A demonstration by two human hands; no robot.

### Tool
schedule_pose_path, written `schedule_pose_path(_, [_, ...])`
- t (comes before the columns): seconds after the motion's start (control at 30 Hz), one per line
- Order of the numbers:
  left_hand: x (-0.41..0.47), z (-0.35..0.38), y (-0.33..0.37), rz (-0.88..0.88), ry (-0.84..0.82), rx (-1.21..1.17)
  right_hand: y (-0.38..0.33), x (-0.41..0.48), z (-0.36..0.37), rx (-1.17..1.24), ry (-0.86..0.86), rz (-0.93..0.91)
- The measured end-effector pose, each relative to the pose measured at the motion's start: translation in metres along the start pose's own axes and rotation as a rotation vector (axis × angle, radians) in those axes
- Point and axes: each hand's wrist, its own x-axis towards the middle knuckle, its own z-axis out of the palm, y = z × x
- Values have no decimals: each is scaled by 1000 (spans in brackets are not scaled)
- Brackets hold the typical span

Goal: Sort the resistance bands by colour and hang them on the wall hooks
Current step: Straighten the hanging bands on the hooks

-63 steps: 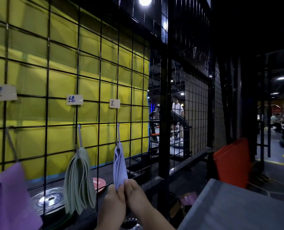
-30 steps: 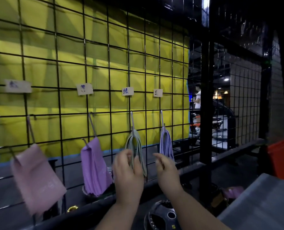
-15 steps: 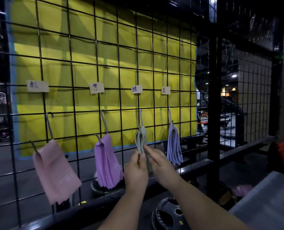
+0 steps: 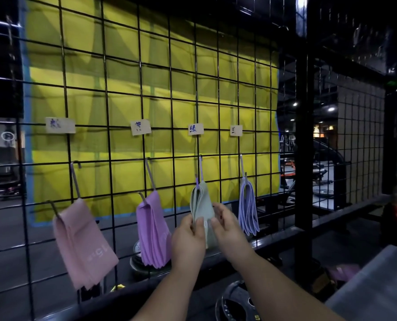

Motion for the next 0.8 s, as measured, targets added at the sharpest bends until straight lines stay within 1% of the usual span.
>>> schedule_pose_path(0.1, [0,1,-1,-7,-4,9,-5,-8,2,91,-88,63])
schedule_pose_path(0.2, [-8,9,-4,4,-21,-59,-4,-10,0,113,-82,76])
schedule_pose_path(0.3, [-24,17,-4,-30,-120,-92,-1,-11,1,138,-103,129])
schedule_pose_path(0.47, [-31,18,-4,-20,-127,-146,3,-21,-1,123,-131,142])
schedule_pose_path(0.53, [-31,19,-8,-10,-160,-105,5,-22,-3,119,-114,153])
schedule_pose_path(0.6, [-33,15,-12,14,-171,-25,7,-22,-5,111,-22,128])
schedule_pose_path(0.67, [-36,2,-15,79,-108,15,8,-20,-7,42,182,104])
schedule_pose_path(0.73, [-38,-17,-14,183,13,-16,6,-20,-5,-105,396,59])
schedule_pose_path(0.8, [-36,-42,-10,264,178,-125,-5,-22,1,-286,540,-80])
